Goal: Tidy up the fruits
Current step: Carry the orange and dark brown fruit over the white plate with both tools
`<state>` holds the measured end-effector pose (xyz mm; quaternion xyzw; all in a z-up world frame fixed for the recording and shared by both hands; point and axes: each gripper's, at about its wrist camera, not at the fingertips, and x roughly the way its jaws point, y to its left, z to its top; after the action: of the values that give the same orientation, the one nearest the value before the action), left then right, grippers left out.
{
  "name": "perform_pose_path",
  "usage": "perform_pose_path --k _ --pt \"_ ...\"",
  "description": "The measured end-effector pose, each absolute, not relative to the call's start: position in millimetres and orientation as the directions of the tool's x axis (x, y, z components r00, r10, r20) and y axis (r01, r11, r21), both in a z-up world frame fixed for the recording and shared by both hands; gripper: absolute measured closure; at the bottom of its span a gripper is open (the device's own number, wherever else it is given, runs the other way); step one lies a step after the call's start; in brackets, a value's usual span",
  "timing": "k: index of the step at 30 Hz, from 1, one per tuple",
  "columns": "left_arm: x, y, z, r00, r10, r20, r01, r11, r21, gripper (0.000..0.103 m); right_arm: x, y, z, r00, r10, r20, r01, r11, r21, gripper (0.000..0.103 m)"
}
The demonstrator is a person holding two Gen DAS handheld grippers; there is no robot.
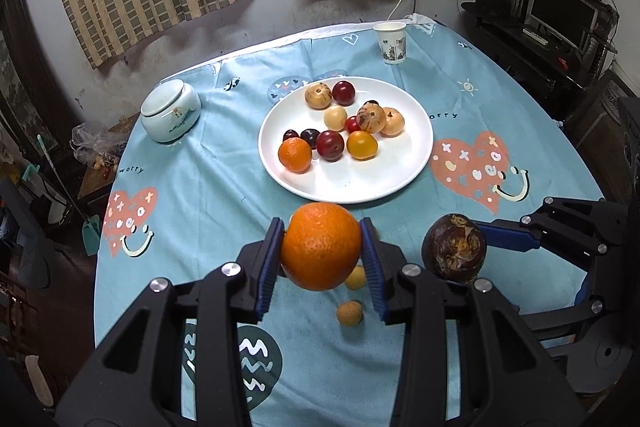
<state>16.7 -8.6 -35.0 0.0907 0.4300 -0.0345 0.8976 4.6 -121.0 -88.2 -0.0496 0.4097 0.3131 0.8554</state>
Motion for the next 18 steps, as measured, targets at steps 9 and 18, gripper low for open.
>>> perform_pose_path --k 9,18 --pt "43.7 -9.8 -47.0 0.602 0.018 -0.798 0.146 0.981 0.132 0.064 29.4 -122.2 -101.9 0.445 0.490 -0.750 -0.558 0.807 0.196 0.057" --pt "77.4 -10.8 -54.6 0.600 0.017 -0.800 0.152 0.979 0.136 0.064 62.2 -124.3 -104.0 0.454 0.476 -0.753 -0.548 0.815 0.185 0.057"
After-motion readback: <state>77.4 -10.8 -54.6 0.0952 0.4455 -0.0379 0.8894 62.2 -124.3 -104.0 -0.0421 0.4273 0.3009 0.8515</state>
